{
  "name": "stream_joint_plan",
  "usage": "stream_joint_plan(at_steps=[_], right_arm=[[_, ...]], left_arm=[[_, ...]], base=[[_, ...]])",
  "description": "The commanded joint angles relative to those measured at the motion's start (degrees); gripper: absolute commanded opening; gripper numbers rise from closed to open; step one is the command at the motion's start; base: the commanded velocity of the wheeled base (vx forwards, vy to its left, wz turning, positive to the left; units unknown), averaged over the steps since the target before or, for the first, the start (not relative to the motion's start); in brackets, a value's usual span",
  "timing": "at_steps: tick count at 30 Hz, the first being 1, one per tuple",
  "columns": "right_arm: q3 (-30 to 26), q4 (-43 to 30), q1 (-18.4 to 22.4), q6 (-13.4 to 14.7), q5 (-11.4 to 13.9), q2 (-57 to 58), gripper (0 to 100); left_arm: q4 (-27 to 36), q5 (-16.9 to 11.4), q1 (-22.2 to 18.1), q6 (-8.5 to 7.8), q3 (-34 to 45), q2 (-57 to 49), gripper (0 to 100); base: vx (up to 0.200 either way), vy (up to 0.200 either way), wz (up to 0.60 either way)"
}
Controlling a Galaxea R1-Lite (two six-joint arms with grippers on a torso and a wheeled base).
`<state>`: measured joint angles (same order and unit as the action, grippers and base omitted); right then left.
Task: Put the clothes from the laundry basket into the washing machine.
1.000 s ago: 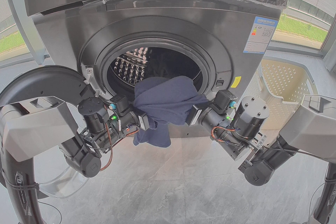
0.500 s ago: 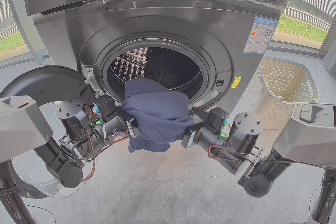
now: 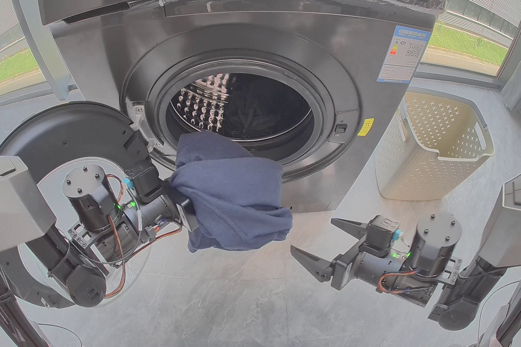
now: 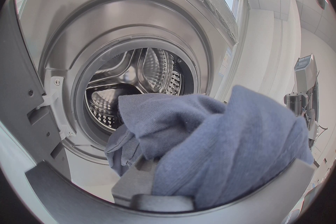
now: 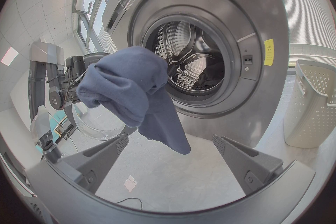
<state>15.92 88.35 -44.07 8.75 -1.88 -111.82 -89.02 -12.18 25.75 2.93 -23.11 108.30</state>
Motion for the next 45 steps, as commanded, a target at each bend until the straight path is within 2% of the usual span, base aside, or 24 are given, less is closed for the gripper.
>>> stream_joint_plan(at_steps=[1, 6, 13, 18, 23, 32, 45], right_arm=[[-3.09, 0.07, 2.50, -0.14, 0.21, 4.25, 100], [-2.39, 0.07, 5.92, -0.14, 0.21, 3.98, 100], [-1.86, 0.07, 7.15, 0.48, 0.12, 2.93, 100], [-1.86, 0.16, 7.59, 0.56, 0.38, 1.70, 100], [-1.86, 0.07, 7.51, 0.56, 0.38, 1.61, 100], [-1.68, 0.16, 7.24, 0.56, 0.47, 1.61, 100], [-1.42, 0.07, 6.63, 0.65, 0.38, 1.52, 100]], left_arm=[[-0.02, -0.04, -0.26, 0.41, 2.37, -1.60, 0], [-0.02, -0.04, -0.17, -0.03, 3.16, -1.69, 0], [-0.02, 0.05, -0.26, -0.46, 3.51, -1.78, 0], [-0.02, 0.05, -0.17, -0.90, 4.39, -1.60, 0], [-0.02, 0.05, 0.97, -3.01, 5.36, -1.25, 0], [-0.02, 0.14, 2.47, -3.19, 5.45, -0.99, 0], [-0.02, 0.23, 4.58, -3.28, 5.45, -0.11, 0]], base=[[0.000, 0.000, 0.00], [0.000, 0.160, 0.00], [0.000, 0.057, 0.00], [0.000, 0.000, 0.00], [0.000, 0.000, 0.00], [0.000, 0.000, 0.00], [0.200, 0.000, 0.00]])
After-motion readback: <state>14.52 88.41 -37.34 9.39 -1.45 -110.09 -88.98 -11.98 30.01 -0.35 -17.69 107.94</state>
